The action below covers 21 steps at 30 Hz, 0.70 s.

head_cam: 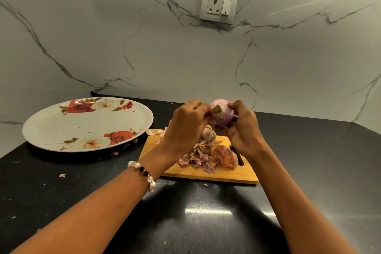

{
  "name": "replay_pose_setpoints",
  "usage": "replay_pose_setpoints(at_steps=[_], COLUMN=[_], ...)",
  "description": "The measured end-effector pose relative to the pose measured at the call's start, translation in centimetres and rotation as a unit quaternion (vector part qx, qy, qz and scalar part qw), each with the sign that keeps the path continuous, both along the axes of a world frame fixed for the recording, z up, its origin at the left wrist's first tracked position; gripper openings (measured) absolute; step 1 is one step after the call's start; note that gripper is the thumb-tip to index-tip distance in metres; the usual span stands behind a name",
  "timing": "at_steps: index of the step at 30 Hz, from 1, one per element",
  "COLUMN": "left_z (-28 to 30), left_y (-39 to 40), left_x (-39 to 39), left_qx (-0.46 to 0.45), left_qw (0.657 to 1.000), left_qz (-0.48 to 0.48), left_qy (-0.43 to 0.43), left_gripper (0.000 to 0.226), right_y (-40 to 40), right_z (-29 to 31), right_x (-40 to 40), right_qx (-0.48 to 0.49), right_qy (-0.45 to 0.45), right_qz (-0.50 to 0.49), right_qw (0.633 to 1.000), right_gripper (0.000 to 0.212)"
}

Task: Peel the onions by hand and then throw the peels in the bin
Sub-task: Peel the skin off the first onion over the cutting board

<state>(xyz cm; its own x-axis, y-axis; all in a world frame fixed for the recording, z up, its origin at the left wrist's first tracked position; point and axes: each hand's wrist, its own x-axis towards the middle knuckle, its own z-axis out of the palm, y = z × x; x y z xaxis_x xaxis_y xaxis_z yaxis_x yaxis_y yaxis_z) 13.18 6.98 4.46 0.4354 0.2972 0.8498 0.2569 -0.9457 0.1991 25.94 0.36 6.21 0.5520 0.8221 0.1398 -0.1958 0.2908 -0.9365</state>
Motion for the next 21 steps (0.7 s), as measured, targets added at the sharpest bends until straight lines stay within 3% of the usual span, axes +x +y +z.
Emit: replay_pose_setpoints(at_steps=[3, 8, 14, 21], left_z=[-0.23, -0.01, 0.29, 0.3], left_y=[0.69, 0.54, 0.08, 0.22], left_x=[-0.44, -0.55, -0.41, -0.42], left_qx=[-0.052, -0.14, -0.144, -0.151], left_qw=[0.998, 0.985, 0.98, 0.979], left_qz=[0.008, 0.008, -0.017, 0.012], left_qy=[-0.038, -0.103, -0.133, -0.133], left_gripper=[0.03, 0.025, 0.022, 0.017], right_y=[-0.09, -0.19, 0.13, 0.26], right_z=[0.2, 0.16, -0.06, -0.22], right_x=[0.33, 0.26, -0.02, -0.3], right_qx=[0.0, 0.007, 0.017, 0.015], right_qy=[0.045, 0.057, 0.04, 0.001], right_qz=[0.004, 0.044, 0.08, 0.075], right_qw=[0.999, 0.997, 0.996, 0.997], right_gripper=[0.014, 0.016, 0.024, 0.018])
